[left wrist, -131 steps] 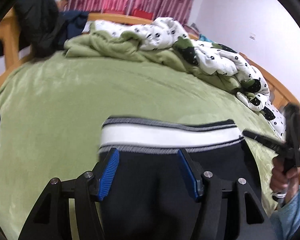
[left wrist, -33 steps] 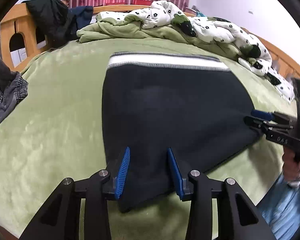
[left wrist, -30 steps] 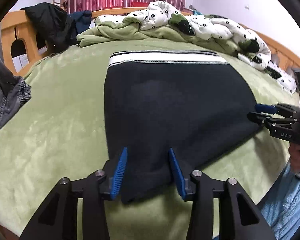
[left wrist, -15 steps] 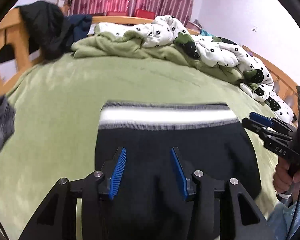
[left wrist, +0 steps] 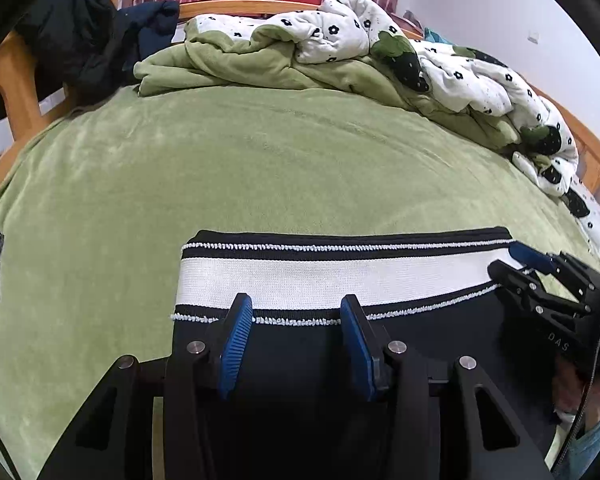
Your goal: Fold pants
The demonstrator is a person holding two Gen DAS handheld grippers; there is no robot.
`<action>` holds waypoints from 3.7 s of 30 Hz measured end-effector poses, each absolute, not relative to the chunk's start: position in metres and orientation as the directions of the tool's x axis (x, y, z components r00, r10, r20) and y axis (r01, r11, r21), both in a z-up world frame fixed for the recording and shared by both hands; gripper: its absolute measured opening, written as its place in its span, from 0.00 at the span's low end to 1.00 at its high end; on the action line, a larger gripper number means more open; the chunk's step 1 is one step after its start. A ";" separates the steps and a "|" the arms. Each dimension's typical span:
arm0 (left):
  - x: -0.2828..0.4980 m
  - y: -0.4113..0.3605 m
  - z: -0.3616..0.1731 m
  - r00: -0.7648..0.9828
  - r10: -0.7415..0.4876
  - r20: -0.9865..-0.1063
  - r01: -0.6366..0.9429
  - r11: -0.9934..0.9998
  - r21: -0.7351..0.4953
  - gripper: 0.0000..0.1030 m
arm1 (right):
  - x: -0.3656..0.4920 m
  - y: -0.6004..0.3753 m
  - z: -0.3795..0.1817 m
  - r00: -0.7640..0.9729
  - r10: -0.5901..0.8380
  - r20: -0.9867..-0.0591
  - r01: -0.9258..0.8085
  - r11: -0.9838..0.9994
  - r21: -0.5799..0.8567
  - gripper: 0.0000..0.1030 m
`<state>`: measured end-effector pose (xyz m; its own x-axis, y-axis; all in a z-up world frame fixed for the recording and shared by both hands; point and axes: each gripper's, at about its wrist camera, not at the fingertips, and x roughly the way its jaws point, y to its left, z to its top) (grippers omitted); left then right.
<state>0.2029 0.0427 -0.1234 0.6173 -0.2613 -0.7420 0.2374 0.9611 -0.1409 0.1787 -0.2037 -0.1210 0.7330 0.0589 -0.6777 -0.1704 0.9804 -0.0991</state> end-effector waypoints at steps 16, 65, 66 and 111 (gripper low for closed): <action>0.159 0.011 -0.128 0.466 -0.377 -0.801 0.333 0.913 -0.236 0.54 | 0.134 -0.207 -0.110 0.680 0.188 -0.708 -0.203 0.977 0.065 0.47; -0.112 0.050 -0.011 0.721 -0.135 -0.679 0.144 0.989 -0.045 0.70 | -0.127 -0.208 -0.006 0.757 0.007 -0.653 -0.031 0.999 -0.026 0.93; -0.114 0.050 -0.010 0.722 -0.131 -0.679 0.144 0.989 -0.039 0.70 | -0.132 -0.207 -0.005 0.758 0.003 -0.652 -0.032 0.999 -0.033 0.93; -0.129 0.047 -0.011 0.727 -0.118 -0.676 0.128 0.991 -0.036 0.70 | -0.152 -0.212 -0.003 0.756 0.027 -0.654 -0.020 1.000 0.018 0.94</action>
